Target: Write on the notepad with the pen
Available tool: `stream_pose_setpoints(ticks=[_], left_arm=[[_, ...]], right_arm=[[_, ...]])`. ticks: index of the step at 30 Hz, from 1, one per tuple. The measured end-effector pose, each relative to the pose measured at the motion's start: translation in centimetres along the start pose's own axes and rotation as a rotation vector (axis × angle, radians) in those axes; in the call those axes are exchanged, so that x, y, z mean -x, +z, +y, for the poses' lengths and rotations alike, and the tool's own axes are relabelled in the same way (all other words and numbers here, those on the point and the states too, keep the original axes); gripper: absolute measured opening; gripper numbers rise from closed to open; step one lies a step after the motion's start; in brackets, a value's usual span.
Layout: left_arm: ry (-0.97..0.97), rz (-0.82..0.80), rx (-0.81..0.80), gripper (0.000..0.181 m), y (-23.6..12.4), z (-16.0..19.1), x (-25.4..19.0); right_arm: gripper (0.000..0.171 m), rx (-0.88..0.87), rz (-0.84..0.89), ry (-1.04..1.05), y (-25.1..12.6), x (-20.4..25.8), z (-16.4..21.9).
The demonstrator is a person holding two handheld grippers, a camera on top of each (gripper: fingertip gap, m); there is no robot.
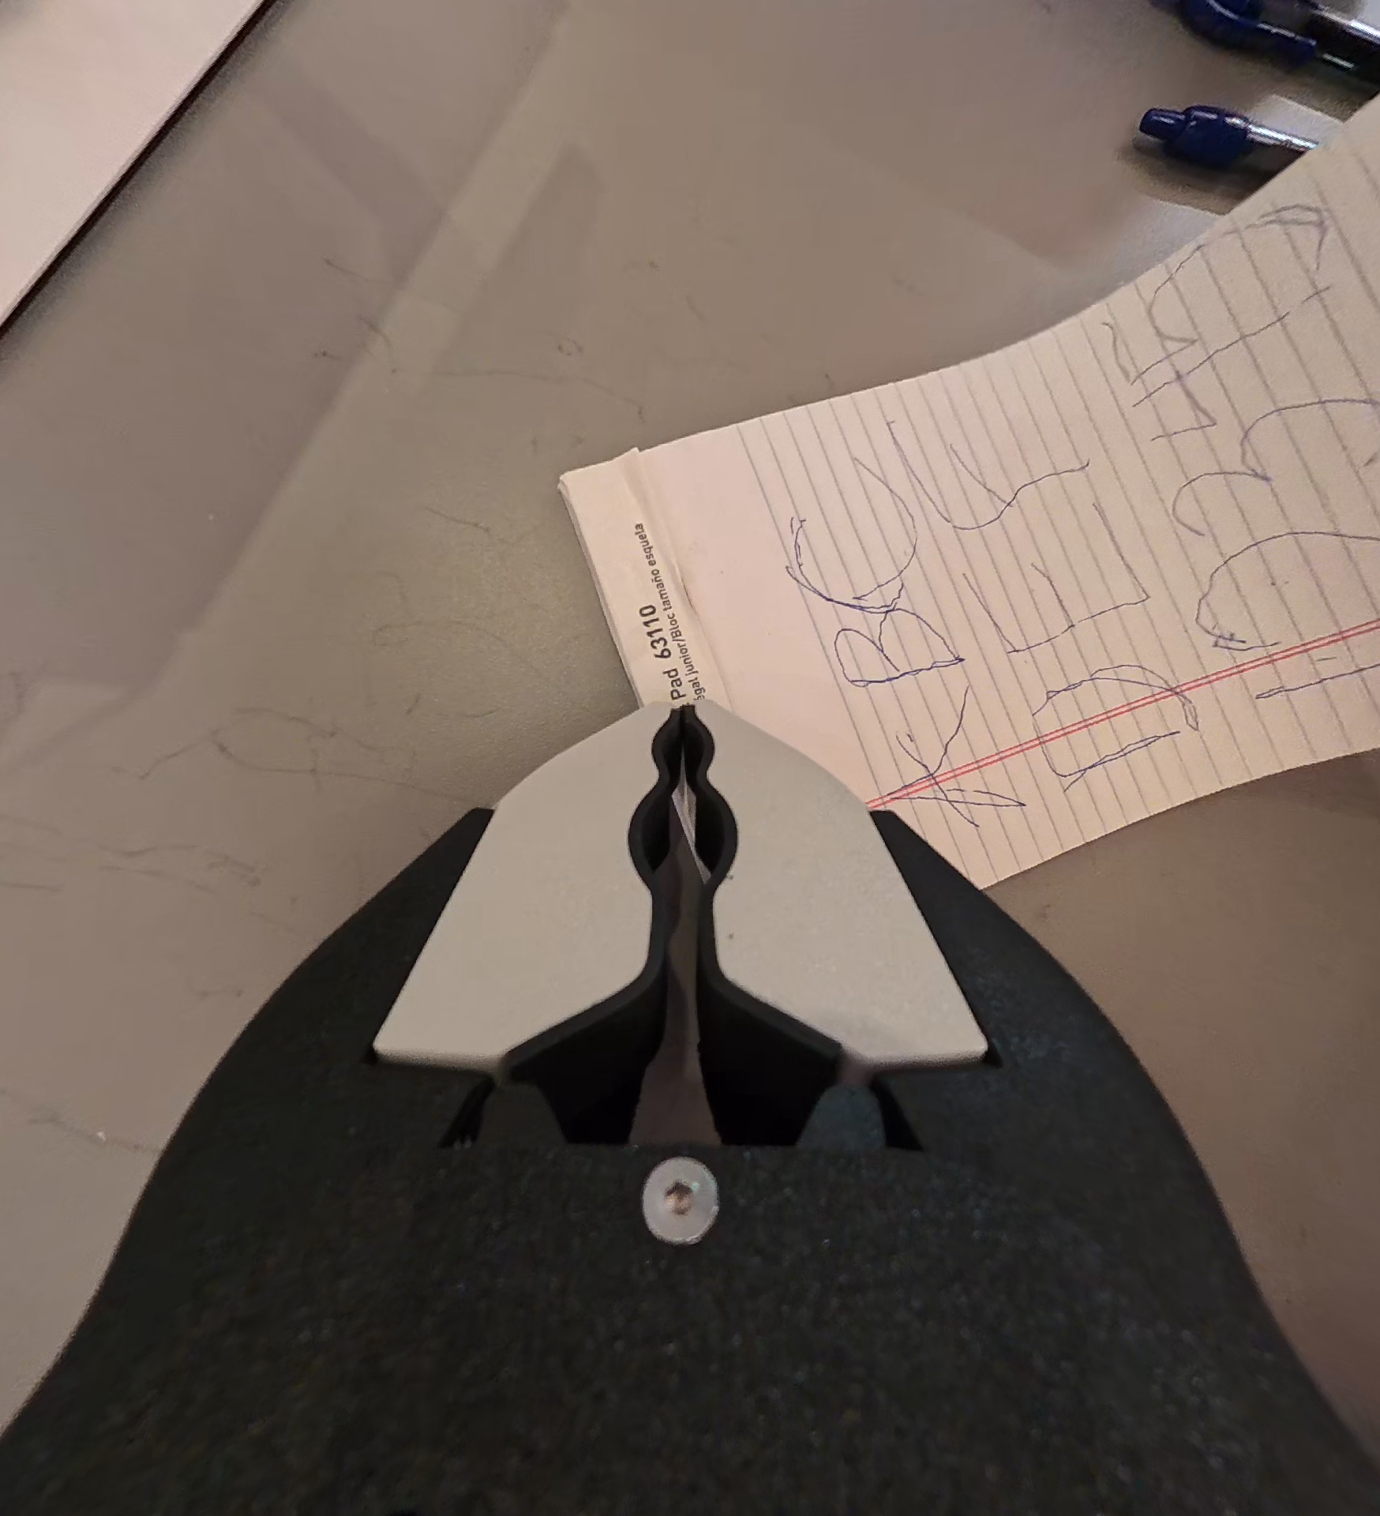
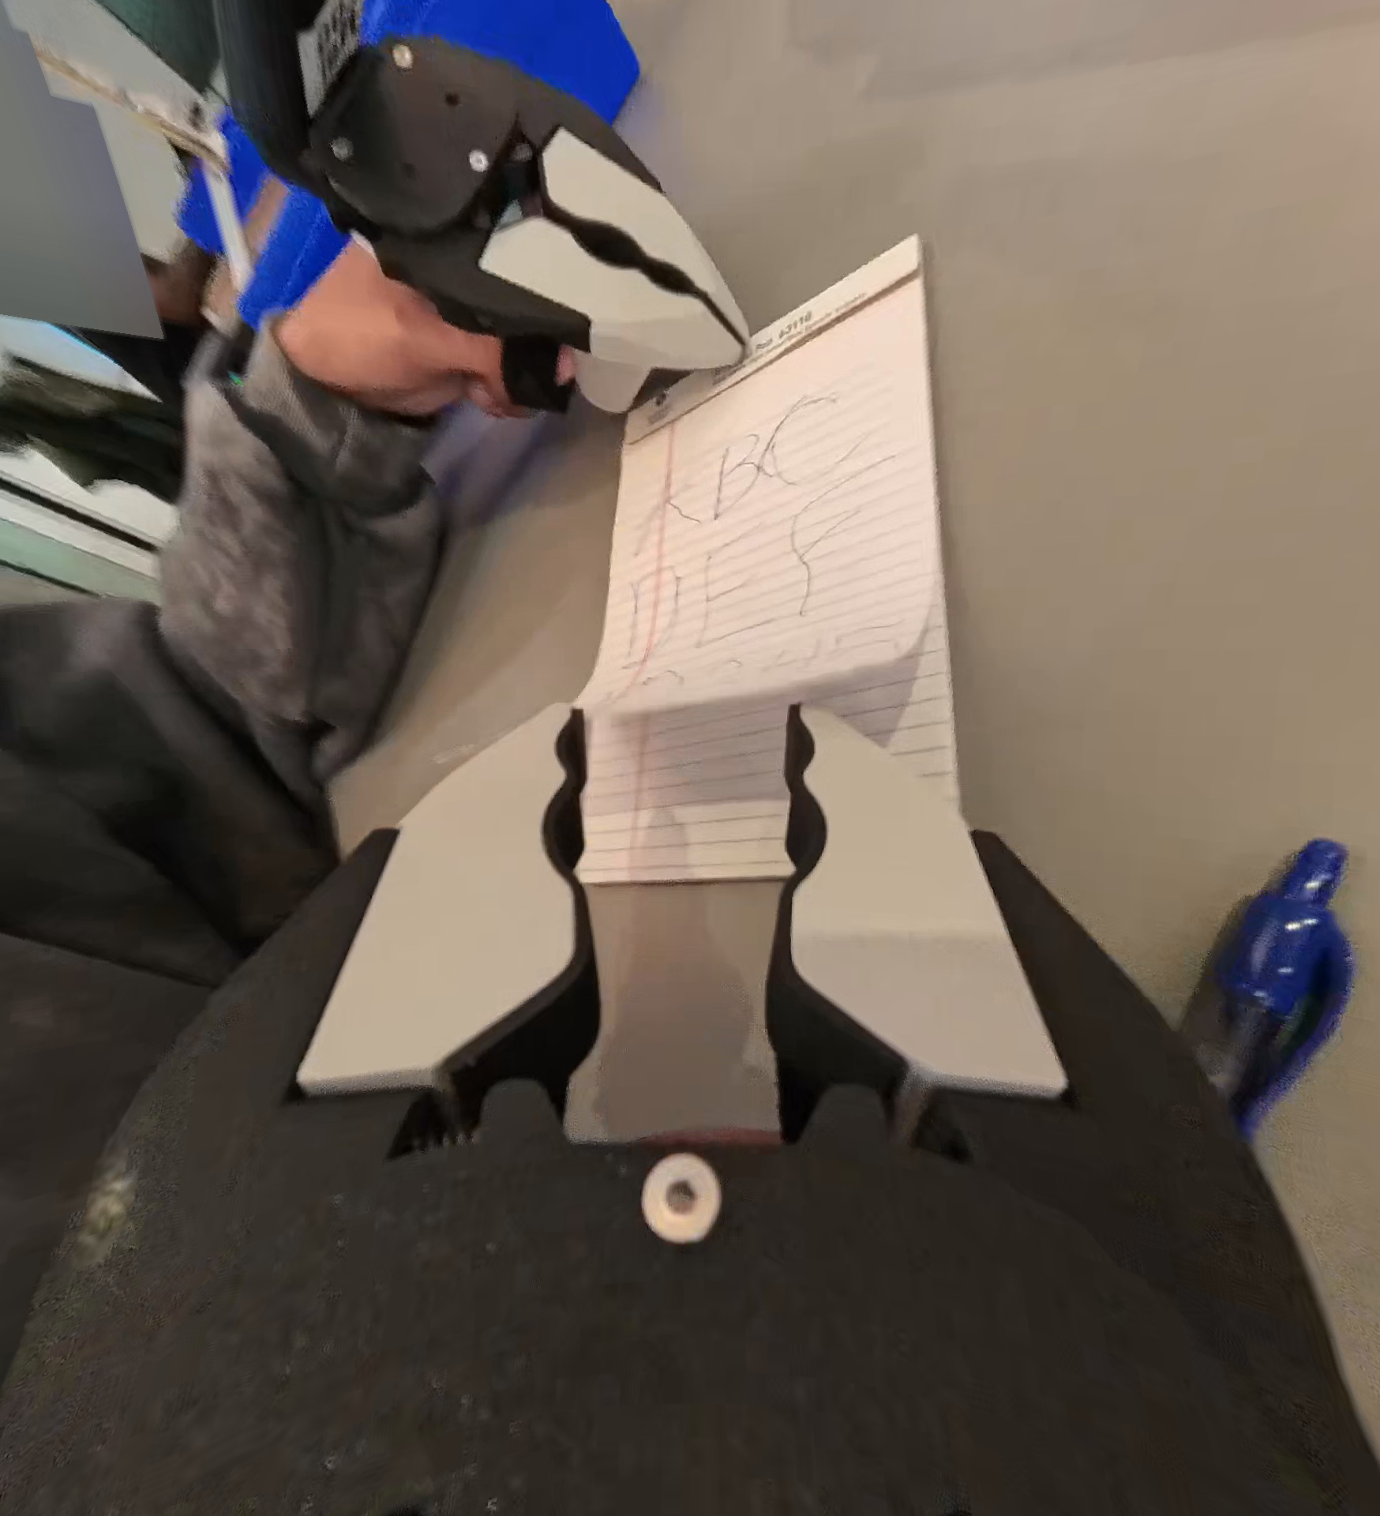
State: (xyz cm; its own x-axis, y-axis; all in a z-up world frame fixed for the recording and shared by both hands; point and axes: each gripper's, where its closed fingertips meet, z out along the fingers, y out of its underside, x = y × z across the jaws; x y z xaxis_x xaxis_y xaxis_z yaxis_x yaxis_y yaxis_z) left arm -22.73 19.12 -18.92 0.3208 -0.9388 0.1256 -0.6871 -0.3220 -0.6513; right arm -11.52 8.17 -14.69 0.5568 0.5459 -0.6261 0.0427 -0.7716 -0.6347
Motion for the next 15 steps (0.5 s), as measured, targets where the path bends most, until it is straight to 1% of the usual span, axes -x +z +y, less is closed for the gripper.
stream_pose_setpoints(ticks=[1,4,5,8,9,11,12,15], left_arm=[[0.0,0.0,0.0,0.0,0.0,0.0,0.0],[-0.003,0.003,-0.002,0.0,0.0,0.0,0.0],[-0.005,0.004,-0.003,0.0,0.0,0.0,0.0],[-0.002,0.001,-0.002,0.0,0.0,0.0,0.0],[-0.001,0.0,-0.001,0.0,0.0,0.0,0.0],[0.0,-0.002,-0.001,0.0,0.0,0.0,0.0],[0.0,-0.002,-0.001,0.0,0.0,0.0,0.0],[-0.001,-0.001,-0.002,0.0,0.0,0.0,0.0]], right_arm=[[0.047,-0.01,-0.027,0.056,0.0,0.1,0.0],[0.053,-0.031,-0.039,0.19,-0.1,-0.5,0.0],[0.052,-0.034,-0.021,0.229,-0.2,-0.9,0.1],[0.043,-0.062,0.002,0.319,-0.6,-2.0,0.0],[0.041,-0.059,0.028,0.32,-0.6,-2.5,0.1],[0.031,-0.044,0.04,0.318,-0.6,-2.7,0.3],[0.03,-0.031,0.041,0.322,-0.6,-2.7,0.5],[0.016,-0.016,0.067,0.316,-0.4,-3.0,0.9]])
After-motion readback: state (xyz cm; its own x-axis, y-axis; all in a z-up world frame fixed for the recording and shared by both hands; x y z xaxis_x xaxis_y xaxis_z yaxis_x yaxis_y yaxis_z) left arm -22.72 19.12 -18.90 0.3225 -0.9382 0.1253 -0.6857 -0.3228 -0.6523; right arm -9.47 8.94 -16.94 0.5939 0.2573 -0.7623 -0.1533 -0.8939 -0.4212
